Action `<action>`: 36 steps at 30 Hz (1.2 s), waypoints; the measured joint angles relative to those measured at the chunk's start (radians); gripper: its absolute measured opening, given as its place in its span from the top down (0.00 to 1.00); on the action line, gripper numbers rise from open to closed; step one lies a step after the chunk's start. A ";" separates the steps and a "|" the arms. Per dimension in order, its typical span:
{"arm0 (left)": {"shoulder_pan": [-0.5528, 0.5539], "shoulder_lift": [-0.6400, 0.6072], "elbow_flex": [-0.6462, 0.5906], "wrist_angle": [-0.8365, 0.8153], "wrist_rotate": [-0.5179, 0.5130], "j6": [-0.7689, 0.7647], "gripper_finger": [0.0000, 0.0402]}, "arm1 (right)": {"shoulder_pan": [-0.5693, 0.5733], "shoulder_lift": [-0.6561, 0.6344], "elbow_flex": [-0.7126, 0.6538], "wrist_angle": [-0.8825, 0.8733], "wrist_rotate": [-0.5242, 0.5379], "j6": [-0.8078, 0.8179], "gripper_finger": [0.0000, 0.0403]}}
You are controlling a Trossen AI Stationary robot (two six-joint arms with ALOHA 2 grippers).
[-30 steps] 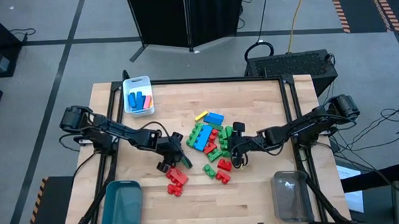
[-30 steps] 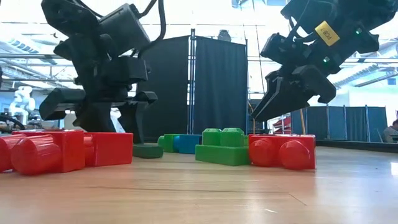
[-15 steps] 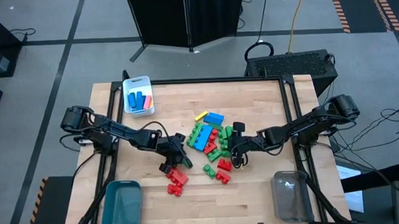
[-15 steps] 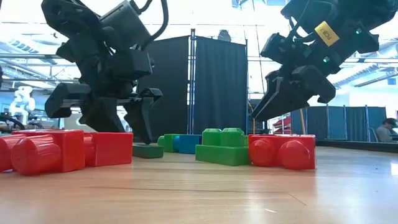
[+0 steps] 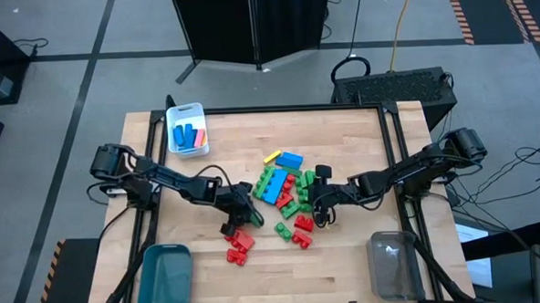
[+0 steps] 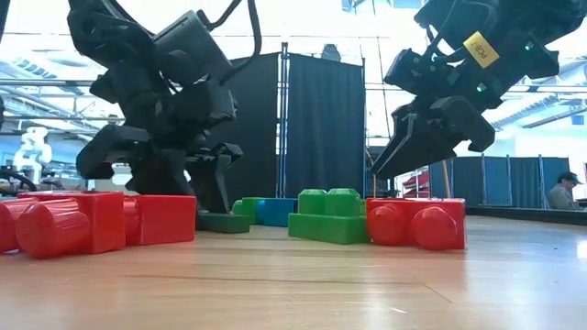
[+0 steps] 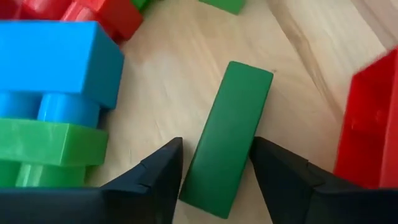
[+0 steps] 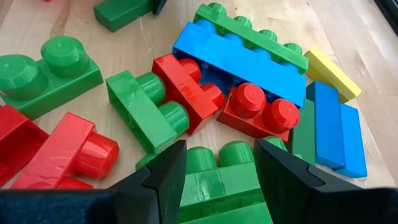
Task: Sort blocks by size
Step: Put the green block into the white bin
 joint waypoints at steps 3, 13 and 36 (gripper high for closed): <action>0.022 -0.004 0.004 -0.017 0.017 -0.094 0.59 | 0.000 0.000 0.000 0.000 0.000 0.000 0.56; 0.076 -0.018 0.005 -0.043 0.004 -0.240 0.74 | 0.000 0.000 0.000 0.030 0.037 0.051 0.56; 0.280 -0.434 0.003 -0.466 -0.469 -0.472 0.74 | 0.000 0.000 0.000 0.029 0.026 0.162 0.56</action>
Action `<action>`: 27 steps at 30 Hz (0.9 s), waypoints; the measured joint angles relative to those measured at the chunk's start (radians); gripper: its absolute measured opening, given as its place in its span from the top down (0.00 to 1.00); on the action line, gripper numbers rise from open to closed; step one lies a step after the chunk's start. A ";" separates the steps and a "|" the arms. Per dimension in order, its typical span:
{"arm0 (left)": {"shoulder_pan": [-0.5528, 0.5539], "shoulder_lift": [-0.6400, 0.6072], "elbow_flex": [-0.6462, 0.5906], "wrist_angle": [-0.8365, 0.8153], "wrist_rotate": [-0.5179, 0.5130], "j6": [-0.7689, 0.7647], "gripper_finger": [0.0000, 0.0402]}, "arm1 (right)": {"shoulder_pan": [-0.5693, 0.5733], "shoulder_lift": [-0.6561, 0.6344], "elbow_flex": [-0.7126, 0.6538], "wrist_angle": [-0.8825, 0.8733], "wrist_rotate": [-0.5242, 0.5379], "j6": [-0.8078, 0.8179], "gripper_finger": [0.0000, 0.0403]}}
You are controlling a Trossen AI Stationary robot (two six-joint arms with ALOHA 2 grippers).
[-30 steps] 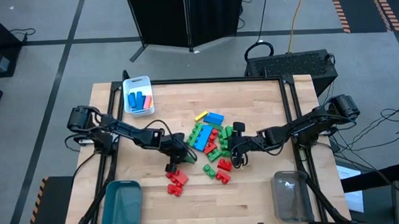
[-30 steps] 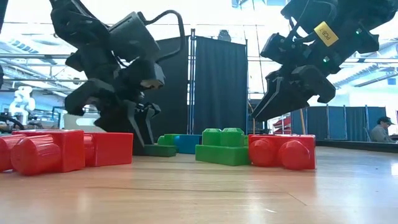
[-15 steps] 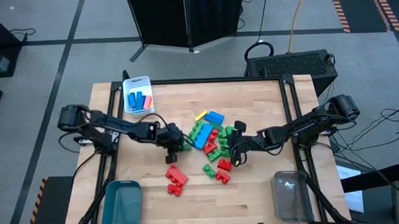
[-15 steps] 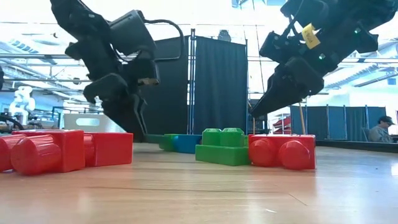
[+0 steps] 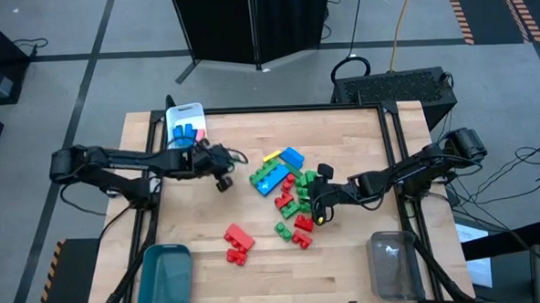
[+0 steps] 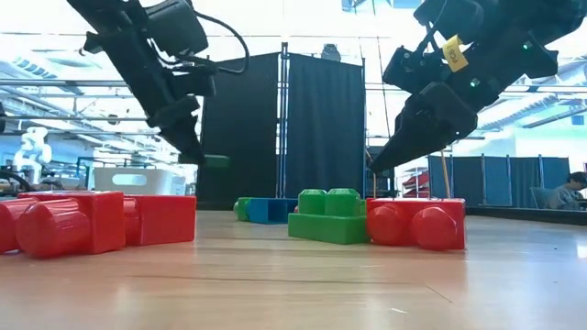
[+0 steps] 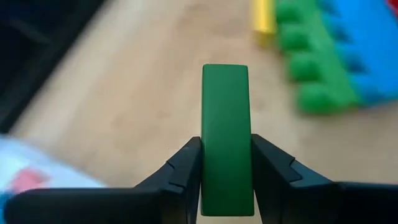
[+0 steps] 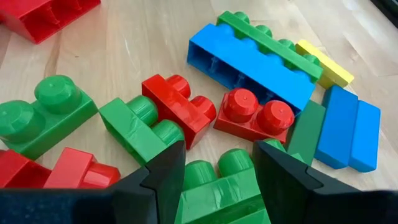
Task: Sort blocks by size
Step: Put the green block into the white bin
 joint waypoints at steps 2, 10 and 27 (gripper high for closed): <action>0.043 -0.025 0.000 -0.032 -0.043 -0.027 0.74 | 0.000 0.000 0.000 0.000 0.000 0.000 0.56; 0.221 -0.075 0.000 -0.088 -0.131 -0.099 0.74 | 0.000 0.000 0.000 -0.002 0.000 0.014 0.56; 0.503 -0.075 0.000 -0.131 -0.208 -0.179 0.74 | 0.000 0.000 0.000 -0.005 0.000 0.015 0.56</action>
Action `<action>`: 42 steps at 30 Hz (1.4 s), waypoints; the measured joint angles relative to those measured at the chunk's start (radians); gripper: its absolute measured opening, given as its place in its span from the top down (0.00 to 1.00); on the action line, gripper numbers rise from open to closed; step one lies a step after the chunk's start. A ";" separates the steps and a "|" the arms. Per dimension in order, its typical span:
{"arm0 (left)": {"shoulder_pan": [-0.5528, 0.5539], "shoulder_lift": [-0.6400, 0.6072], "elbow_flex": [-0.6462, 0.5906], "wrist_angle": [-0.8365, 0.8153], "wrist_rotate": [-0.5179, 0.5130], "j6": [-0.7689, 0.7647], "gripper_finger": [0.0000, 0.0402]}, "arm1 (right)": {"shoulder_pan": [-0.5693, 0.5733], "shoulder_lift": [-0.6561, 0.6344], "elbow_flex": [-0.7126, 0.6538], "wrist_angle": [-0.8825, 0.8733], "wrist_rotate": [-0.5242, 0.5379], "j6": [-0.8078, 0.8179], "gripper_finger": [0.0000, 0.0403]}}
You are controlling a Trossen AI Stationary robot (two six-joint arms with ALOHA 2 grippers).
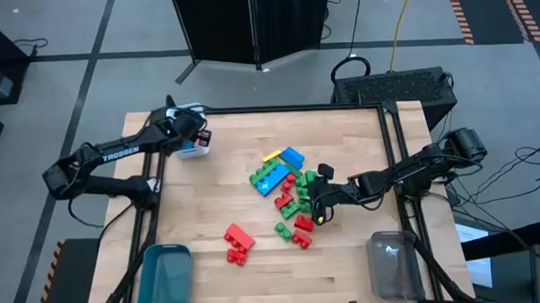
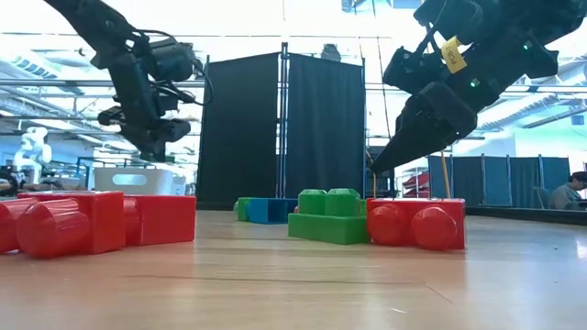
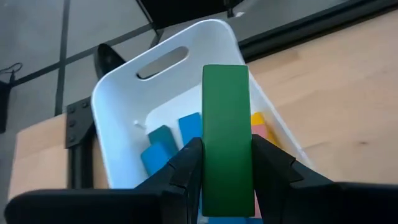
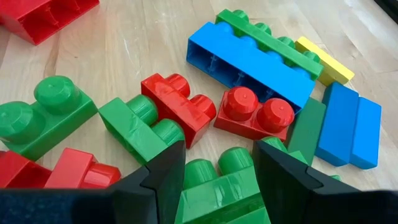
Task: Sort blocks by size
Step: Put the green block into the white bin, then put the yellow block into the white bin
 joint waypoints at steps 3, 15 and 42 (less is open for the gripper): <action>0.030 0.001 0.000 -0.006 0.001 0.006 0.73 | 0.000 0.000 0.000 0.000 0.000 0.000 0.56; 0.092 0.001 0.000 -0.018 0.088 0.006 0.54 | 0.000 0.000 0.000 -0.002 0.000 0.008 0.56; -0.137 0.001 0.000 0.339 0.427 0.217 0.53 | 0.000 0.000 0.000 -0.002 0.002 0.004 0.56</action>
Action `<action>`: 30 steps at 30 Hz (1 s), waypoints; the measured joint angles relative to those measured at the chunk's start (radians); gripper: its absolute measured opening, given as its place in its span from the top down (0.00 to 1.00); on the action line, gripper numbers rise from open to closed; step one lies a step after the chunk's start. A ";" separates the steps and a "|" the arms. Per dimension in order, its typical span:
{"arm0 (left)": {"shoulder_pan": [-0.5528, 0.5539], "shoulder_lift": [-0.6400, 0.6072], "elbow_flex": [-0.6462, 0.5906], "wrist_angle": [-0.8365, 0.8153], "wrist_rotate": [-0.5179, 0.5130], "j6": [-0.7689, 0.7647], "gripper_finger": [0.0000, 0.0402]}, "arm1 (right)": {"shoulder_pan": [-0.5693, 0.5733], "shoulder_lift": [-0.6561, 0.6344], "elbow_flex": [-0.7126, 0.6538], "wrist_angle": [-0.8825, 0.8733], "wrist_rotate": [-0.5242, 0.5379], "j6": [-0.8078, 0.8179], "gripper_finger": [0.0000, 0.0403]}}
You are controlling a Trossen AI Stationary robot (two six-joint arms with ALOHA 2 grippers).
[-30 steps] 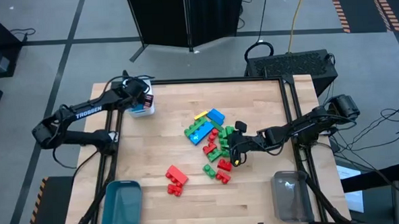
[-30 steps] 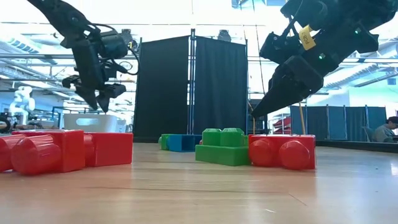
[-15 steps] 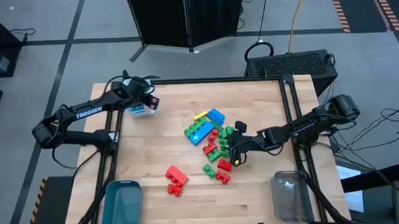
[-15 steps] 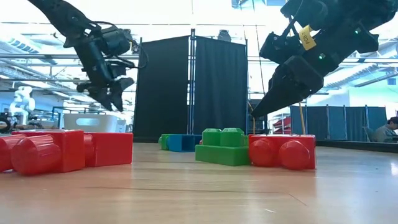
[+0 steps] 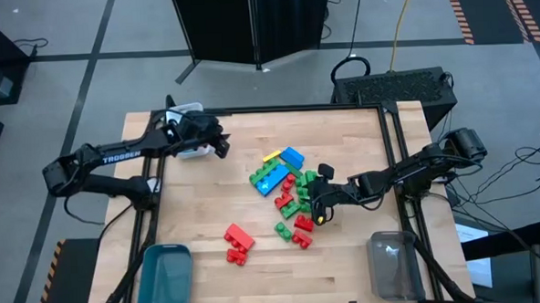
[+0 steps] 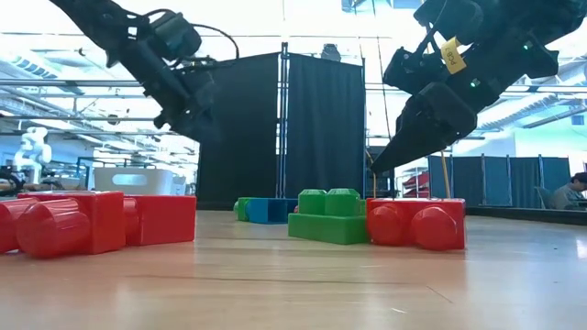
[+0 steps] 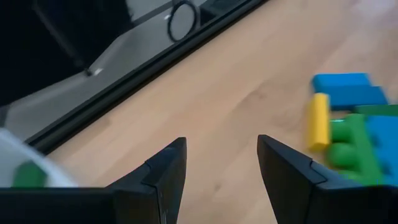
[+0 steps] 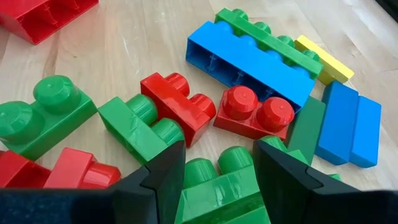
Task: Sort blocks by size
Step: Put the yellow block into the white bin
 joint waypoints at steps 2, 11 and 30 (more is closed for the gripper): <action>-0.022 0.000 0.000 0.017 0.001 0.000 0.53 | 0.000 0.000 0.000 0.000 0.014 0.001 0.56; -0.119 0.110 0.002 0.158 0.002 0.001 0.53 | -0.031 0.000 0.000 0.002 0.184 0.067 0.56; -0.178 0.500 0.047 0.506 0.103 0.104 0.53 | -0.173 0.000 0.000 -0.001 0.103 0.109 0.56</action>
